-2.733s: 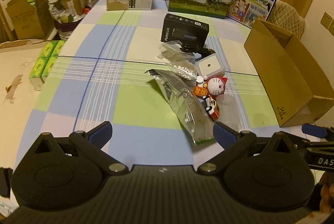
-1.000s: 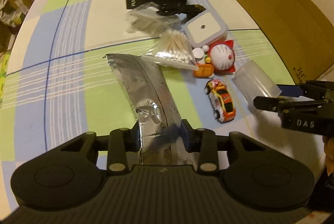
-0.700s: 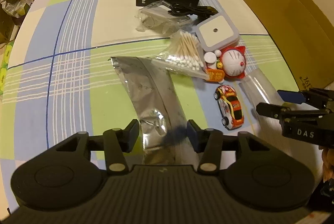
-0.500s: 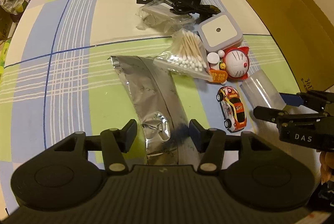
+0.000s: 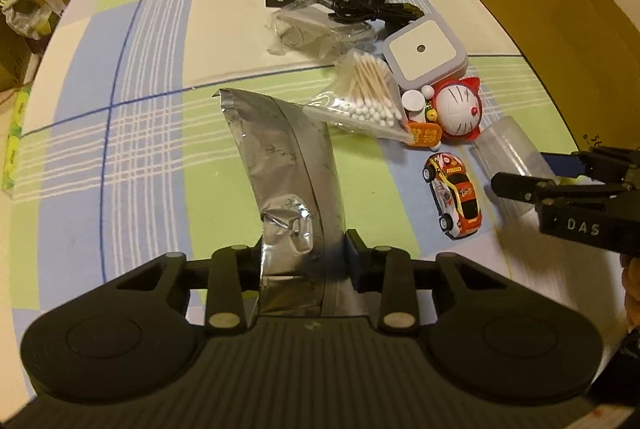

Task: Organize objects
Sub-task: 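Close left gripper on the foil bag and lift it while right gripper lifts the cup, then carry the foil bag into the cardboard box and open left gripper while right gripper carries the cup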

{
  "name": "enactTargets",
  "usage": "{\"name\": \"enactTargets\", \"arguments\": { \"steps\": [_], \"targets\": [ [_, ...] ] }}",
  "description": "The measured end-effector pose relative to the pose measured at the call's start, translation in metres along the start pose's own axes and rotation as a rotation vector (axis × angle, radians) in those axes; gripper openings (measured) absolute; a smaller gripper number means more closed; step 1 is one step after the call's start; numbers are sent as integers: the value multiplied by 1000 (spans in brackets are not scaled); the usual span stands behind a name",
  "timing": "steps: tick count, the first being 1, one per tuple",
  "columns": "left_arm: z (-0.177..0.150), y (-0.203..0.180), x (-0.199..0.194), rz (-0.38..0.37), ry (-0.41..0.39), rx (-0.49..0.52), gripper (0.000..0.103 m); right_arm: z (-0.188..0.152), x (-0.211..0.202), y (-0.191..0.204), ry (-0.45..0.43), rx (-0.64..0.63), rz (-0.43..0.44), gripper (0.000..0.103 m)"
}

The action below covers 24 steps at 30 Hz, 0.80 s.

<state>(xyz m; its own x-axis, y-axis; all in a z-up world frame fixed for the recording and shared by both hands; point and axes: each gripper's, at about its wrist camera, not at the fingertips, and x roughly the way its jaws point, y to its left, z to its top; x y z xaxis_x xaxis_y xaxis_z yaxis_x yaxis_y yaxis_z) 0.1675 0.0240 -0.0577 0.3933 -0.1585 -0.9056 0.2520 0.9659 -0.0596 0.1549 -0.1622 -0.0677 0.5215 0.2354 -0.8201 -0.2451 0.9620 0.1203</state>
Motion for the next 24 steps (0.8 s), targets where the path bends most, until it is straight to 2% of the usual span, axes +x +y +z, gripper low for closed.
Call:
{"name": "enactTargets", "arguments": {
  "steps": [9,15,24],
  "targets": [
    [-5,0,-26,13,-46,-26,30,2,-17,6,-39,30,32,49],
    [-7,-15,-43,13,-73,-27,29,-3,-37,10,-56,26,34,49],
    [-7,-58,-101,-11,-165,-4,28,2,-112,-7,-170,66,24,49]
  ]
}}
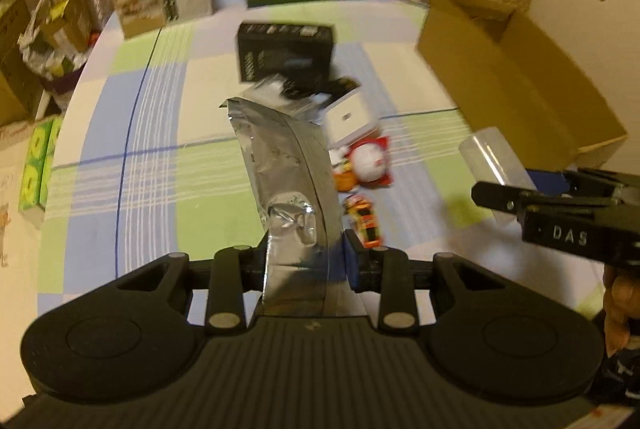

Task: Organize objects
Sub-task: 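Carry the foil bag into the cardboard box and open left gripper while right gripper carries the cup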

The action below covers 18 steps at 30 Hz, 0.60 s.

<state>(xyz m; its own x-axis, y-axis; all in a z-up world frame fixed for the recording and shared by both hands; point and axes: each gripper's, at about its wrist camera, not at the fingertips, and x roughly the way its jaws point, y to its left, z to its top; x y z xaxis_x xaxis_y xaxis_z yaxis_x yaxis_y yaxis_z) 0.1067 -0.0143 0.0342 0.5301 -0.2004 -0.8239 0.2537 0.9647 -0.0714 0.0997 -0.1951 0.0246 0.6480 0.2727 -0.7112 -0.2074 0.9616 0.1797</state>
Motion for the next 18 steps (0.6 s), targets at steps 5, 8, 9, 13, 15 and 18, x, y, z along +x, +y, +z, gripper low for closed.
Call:
{"name": "enactTargets", "arguments": {
  "steps": [5,8,9,13,15,18],
  "targets": [
    [9,-32,-26,-31,-32,28,28,11,-43,-13,-64,10,-21,49],
    [13,-53,-38,-56,-49,44,28,13,-62,-23,-84,16,-34,49],
    [14,-60,-42,-60,-53,50,28,14,-68,-26,-90,16,-40,49],
    [25,-90,-52,-91,-71,78,28,16,-90,-47,-109,30,-67,49],
    [33,-106,-56,-112,-85,88,28,19,-99,-59,-120,41,-85,49],
    [48,-132,-57,-141,-91,115,28,24,-113,-83,-133,57,-114,49]
  ]
}}
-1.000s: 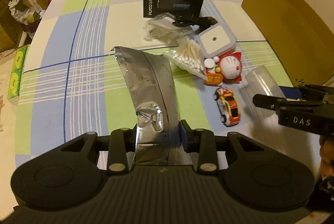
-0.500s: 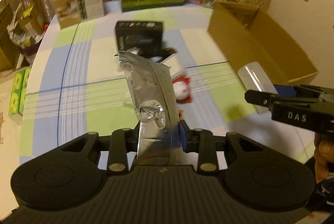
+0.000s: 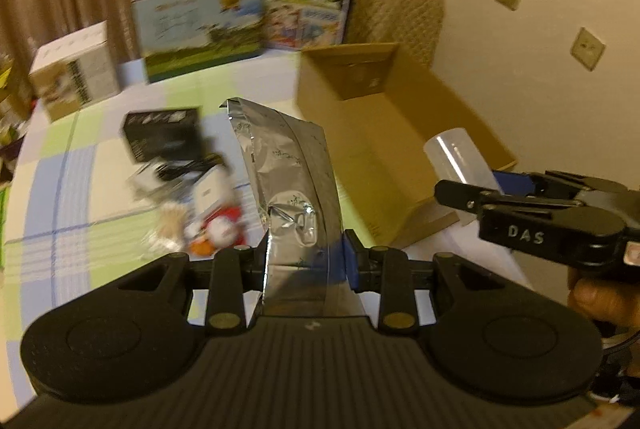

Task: Organize objects
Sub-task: 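Carry the foil bag into the cardboard box and open left gripper while right gripper carries the cup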

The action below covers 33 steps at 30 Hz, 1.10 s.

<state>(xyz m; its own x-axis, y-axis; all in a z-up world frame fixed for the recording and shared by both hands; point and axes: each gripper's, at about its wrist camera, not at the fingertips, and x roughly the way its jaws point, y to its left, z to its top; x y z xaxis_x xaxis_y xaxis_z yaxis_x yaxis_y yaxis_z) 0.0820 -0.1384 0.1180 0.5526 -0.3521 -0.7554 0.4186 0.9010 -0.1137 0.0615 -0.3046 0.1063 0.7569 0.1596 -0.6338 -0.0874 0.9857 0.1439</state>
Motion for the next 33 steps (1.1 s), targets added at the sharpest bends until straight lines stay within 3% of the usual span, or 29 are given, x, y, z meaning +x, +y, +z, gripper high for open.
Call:
{"name": "enactTargets", "arguments": {
  "steps": [11,18,29,33],
  "targets": [
    [59,-69,53,-75,4,36,28,28,4,-83,9,15,-104,49],
    [84,-99,100,-89,21,38,28,34,28,-117,38,36,-115,49],
    [103,-110,141,-77,18,14,28,41,54,-136,46,48,-115,49],
    [103,-103,140,-55,-26,-17,37,39,58,-140,52,53,-114,49]
  ]
}}
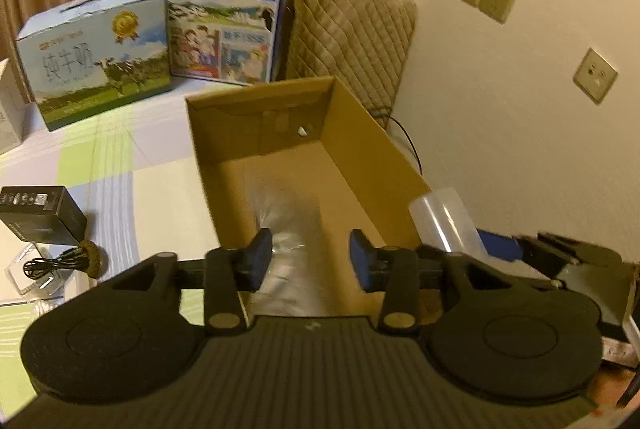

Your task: Organize objects

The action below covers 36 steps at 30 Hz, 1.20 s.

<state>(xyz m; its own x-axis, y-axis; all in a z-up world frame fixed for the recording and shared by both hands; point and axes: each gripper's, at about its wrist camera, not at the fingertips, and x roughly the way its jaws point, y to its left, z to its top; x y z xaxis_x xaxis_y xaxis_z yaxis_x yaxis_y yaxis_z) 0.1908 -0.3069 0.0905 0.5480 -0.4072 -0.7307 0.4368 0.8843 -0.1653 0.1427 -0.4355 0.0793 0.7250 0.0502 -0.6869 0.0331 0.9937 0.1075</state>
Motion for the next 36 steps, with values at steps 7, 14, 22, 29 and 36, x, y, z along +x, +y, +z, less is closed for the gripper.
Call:
{"name": "enactTargets", "arguments": {
  "steps": [7,14,22,29,36],
  "targets": [
    [-10,17,-5,34,-1,-14,37,-5,3,-1,11,11,7,49],
    [-21,26,-9,30,9,-24,37,-4,2,6,5,9,17,50],
    [-26,36,-18,41,2,-41,37,-3,6,12,-23,18,36,74],
    [-32,50,-33,56,-6,-57,38,-3,-1,19,-17,14,36,75],
    [-43,63,-64,76,-29,-62,41,-2,-28,34,-40,4,40,75]
  ]
}}
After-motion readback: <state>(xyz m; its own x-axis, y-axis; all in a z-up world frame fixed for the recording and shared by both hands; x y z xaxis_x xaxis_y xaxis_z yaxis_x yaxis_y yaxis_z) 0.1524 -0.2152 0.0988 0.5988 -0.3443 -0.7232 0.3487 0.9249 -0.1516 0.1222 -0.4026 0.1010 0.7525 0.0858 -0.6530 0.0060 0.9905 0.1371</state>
